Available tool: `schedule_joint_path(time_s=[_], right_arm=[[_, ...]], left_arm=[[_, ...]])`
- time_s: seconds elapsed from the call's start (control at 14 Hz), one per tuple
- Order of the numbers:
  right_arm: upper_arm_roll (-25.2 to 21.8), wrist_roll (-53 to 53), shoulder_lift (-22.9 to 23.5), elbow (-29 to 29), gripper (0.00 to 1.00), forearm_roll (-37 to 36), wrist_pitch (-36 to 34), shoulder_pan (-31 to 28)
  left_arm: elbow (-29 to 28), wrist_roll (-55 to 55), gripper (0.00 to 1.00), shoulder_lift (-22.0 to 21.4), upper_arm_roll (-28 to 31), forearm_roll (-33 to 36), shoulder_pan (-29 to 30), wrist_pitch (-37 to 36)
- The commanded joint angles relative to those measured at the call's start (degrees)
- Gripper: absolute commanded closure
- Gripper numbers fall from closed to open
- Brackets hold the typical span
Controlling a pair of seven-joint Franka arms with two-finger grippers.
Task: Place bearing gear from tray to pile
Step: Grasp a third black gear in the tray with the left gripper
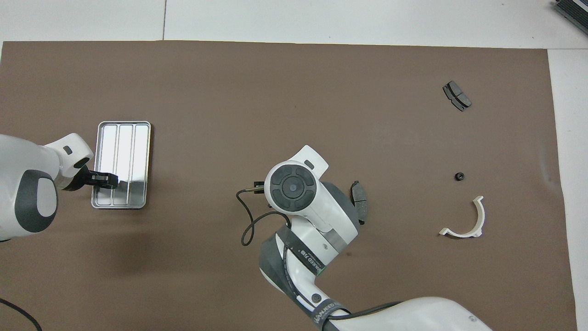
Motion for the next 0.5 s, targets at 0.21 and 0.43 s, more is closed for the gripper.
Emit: schedule_joint_path(time_s=[0.21,0.43], right_arm=[[-0.3,2.2,5.0,4.7,0.12,-4.2,-0.3,0.5],[-0.3,2.3,5.2,3.2,0.17,-4.3,1.7,0.0]], left_arm=[[-2.3,-0.2,0.72,-1.9,-0.3,0.2,0.0,1.3],[-1.0,-0.2,0.83,-1.5,-0.3,0.2,-0.3,1.1]])
